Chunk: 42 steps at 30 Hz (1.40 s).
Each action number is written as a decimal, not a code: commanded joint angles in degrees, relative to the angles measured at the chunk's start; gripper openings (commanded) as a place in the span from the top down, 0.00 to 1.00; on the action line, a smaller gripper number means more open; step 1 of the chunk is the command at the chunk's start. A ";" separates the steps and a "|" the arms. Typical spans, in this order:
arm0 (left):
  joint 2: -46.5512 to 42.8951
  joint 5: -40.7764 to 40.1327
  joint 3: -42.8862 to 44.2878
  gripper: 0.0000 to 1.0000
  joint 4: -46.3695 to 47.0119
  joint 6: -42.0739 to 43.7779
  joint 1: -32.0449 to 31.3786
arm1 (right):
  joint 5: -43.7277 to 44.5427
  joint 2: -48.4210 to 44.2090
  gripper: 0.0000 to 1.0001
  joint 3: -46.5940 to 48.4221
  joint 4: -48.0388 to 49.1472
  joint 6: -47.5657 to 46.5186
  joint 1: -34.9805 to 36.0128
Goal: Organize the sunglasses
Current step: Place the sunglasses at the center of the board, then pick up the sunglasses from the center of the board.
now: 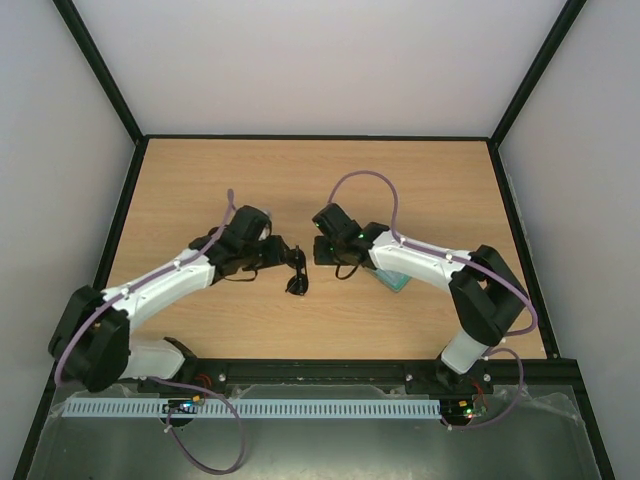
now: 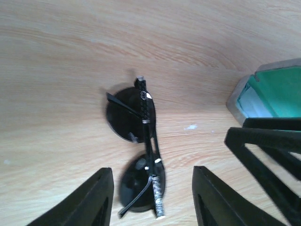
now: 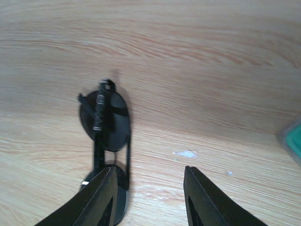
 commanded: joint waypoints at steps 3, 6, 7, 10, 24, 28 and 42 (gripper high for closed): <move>-7.88 -1.47 -2.94 0.14 -5.24 2.13 4.59 | 4.94 4.06 0.58 7.74 -6.70 -2.50 5.46; -10.14 -1.21 -3.49 0.01 -7.18 2.77 6.65 | 6.48 8.34 0.60 11.83 -8.34 -2.79 8.45; -10.73 -1.31 -3.76 0.01 -7.55 2.95 7.09 | 6.91 9.86 0.60 13.37 -9.05 -2.94 9.38; -12.47 -0.97 -5.11 0.01 -7.95 3.06 7.92 | 8.90 14.06 0.60 17.29 -11.34 -2.75 11.29; -13.83 0.68 -8.87 0.01 -6.07 2.86 9.18 | 16.96 22.42 0.66 20.73 -15.33 -2.50 12.01; -13.45 0.88 -9.22 0.01 -5.43 2.86 9.19 | 15.76 23.13 0.70 20.45 -13.71 -2.81 12.07; -12.48 2.96 -10.89 0.01 -2.46 2.20 9.15 | 19.65 17.38 0.97 17.96 -13.94 -6.01 9.68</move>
